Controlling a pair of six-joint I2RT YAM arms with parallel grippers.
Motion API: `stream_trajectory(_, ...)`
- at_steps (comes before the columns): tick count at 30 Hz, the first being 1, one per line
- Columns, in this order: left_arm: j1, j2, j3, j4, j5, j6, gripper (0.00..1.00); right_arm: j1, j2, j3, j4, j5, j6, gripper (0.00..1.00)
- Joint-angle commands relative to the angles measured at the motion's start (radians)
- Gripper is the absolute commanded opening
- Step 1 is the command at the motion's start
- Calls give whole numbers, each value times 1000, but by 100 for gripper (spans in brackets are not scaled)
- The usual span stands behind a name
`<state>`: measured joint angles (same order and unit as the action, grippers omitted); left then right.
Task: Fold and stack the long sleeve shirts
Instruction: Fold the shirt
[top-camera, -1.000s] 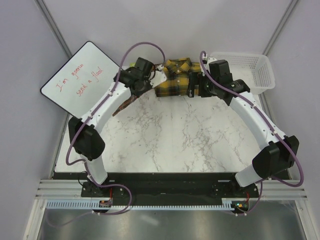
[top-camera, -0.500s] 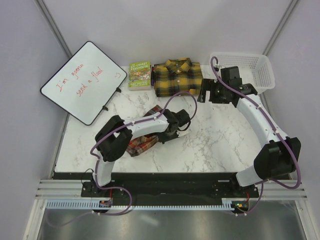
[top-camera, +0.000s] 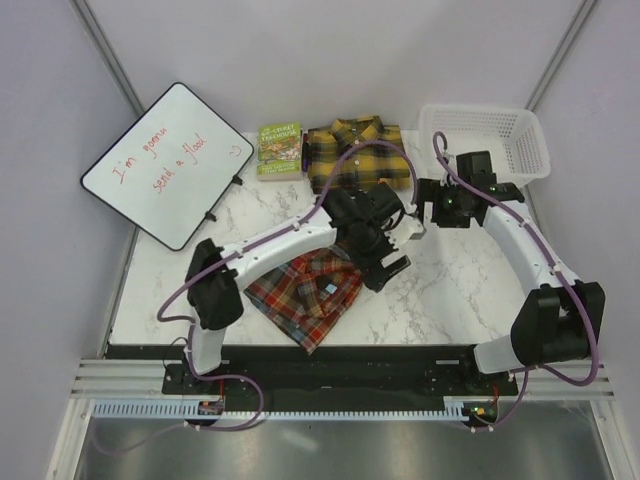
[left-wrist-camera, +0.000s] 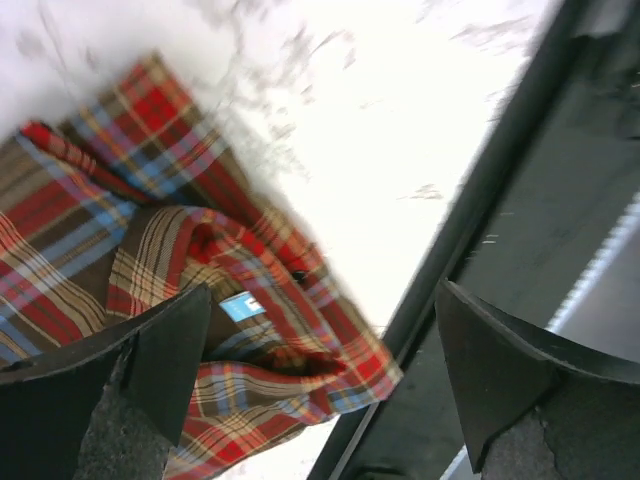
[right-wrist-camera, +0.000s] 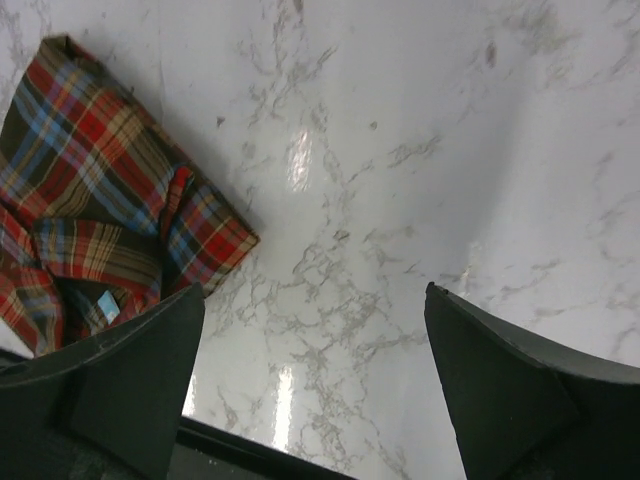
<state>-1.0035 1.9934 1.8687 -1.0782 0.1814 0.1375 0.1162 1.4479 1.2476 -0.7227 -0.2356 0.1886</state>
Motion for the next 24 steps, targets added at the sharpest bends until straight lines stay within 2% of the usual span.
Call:
stream_trajectory(1,119,-203,-30,-5,214,48,99,11,0,-120,-43,-210,14,98)
stream_trajectory(2,164,-225,-70,0,281,74,100,11,5,-172,-5,-247,29,95)
stream_trajectory(3,208,-249,-109,14,291,108,99,11,3,-203,24,-317,47,91)
stream_trajectory(4,311,-283,-173,18,305,123,100,16,2,-232,57,-344,63,87)
stream_trajectory(5,365,-297,-198,20,376,141,100,20,0,-285,118,-363,96,82)
stream_trajectory(7,506,-326,-253,23,426,166,99,54,11,-330,167,-392,114,79)
stream_trajectory(10,612,-358,-342,59,431,214,99,105,41,-358,238,-378,149,76)
stream_trajectory(15,686,-380,-486,142,379,209,97,152,141,-376,322,-370,186,64)
stream_trajectory(18,709,-348,-537,164,352,235,94,181,203,-359,351,-380,187,48)
stream_trajectory(21,715,-329,-582,187,332,287,89,211,235,-347,397,-380,206,46)
stream_trajectory(24,714,-314,-620,201,322,350,83,238,267,-329,420,-364,213,37)
